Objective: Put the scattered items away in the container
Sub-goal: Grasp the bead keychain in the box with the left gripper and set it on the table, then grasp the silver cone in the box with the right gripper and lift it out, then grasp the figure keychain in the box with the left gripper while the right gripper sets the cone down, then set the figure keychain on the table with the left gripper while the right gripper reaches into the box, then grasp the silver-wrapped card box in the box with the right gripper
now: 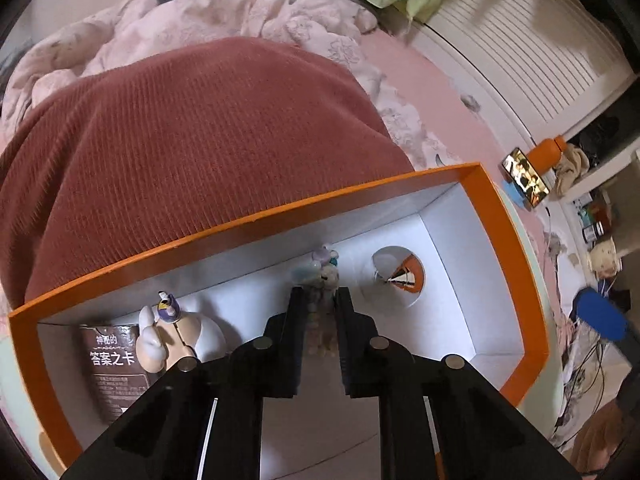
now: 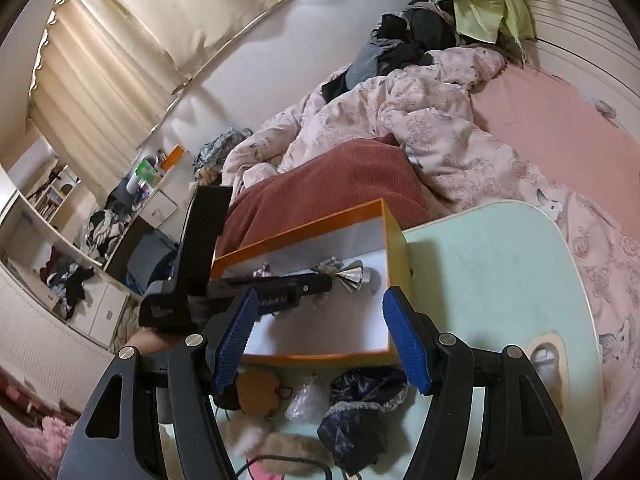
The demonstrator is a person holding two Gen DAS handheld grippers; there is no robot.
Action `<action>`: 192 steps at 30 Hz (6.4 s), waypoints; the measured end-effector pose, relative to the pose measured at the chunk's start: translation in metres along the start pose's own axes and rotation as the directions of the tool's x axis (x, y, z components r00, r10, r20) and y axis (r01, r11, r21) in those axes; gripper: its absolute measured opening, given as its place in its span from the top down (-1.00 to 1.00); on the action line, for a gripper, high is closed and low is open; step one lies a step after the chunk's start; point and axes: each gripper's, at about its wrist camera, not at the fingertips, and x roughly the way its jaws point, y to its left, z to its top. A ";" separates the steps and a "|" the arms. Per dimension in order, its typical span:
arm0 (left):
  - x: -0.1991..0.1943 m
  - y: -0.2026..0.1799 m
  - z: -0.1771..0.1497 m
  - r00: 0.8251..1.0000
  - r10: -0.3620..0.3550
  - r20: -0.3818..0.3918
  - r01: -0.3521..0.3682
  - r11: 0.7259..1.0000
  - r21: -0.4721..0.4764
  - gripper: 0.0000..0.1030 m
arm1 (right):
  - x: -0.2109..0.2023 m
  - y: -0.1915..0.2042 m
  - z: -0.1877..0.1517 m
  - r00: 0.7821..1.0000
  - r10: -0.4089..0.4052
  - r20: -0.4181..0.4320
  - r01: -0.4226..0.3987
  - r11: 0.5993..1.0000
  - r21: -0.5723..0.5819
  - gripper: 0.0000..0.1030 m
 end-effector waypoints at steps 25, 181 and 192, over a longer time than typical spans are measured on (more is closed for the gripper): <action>-0.113 0.091 -0.185 0.951 0.056 0.305 0.032 0.961 -0.275 0.73 | 0.132 0.049 0.007 0.803 -0.532 -0.269 0.374 0.801 -0.468 0.25; -0.135 0.104 -0.241 0.819 -0.049 0.572 0.293 0.892 -0.343 -0.22 | 0.154 0.093 -0.017 0.863 -0.237 -0.447 0.140 0.961 -0.239 0.03; -0.131 0.114 -0.249 0.824 -0.047 0.565 0.303 0.878 -0.369 -0.22 | 0.135 0.081 -0.016 0.826 -0.438 -0.354 0.313 0.880 -0.358 -0.36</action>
